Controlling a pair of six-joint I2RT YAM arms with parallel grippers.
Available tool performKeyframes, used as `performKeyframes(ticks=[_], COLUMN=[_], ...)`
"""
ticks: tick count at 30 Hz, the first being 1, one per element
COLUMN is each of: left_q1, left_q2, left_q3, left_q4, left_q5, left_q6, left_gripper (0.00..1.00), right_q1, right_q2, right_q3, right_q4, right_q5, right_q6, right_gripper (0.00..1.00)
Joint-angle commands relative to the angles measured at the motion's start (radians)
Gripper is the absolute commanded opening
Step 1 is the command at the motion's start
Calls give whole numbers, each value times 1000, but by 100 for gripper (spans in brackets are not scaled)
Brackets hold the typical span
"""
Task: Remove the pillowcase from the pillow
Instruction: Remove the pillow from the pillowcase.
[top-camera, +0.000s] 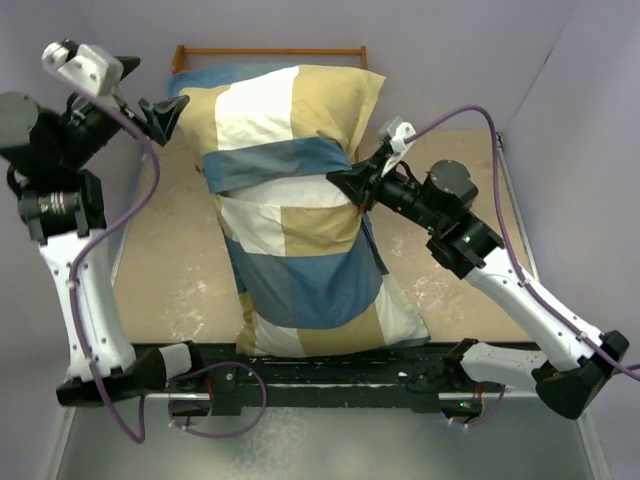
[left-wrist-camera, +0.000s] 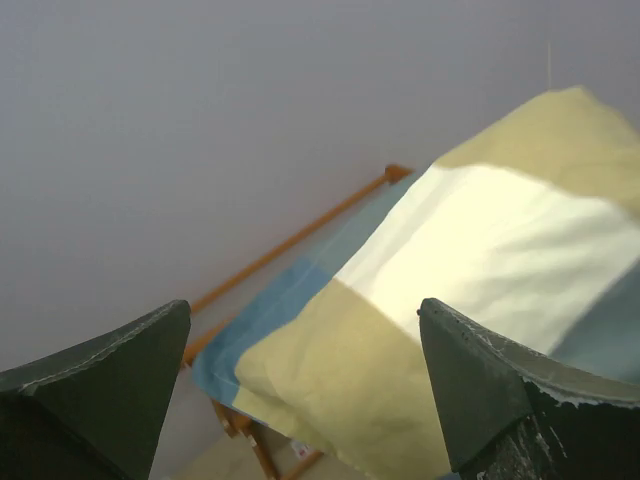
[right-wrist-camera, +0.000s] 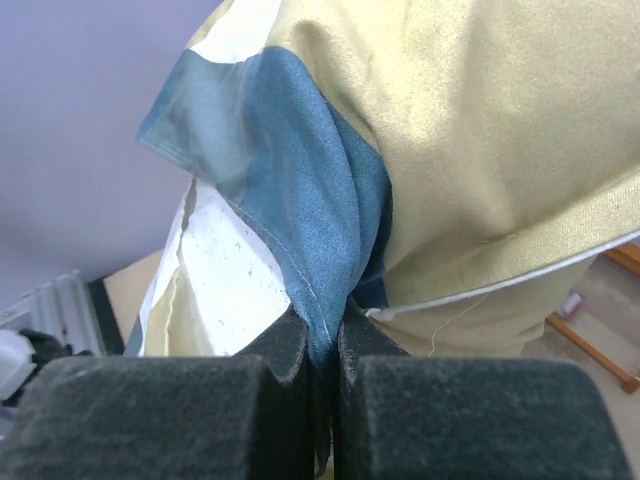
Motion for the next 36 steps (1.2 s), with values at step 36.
performKeyframes(ticks=[36], left_q1=[-617], left_q2=[-147], left_q3=[-422], left_q4=[102], left_q5=[-698], left_q6=[966], left_gripper=[66], right_q1=[84], right_q2=[157], right_q3=[301], right_q4=[-1], right_q5=[-18], right_q6=[-78], right_gripper=[0])
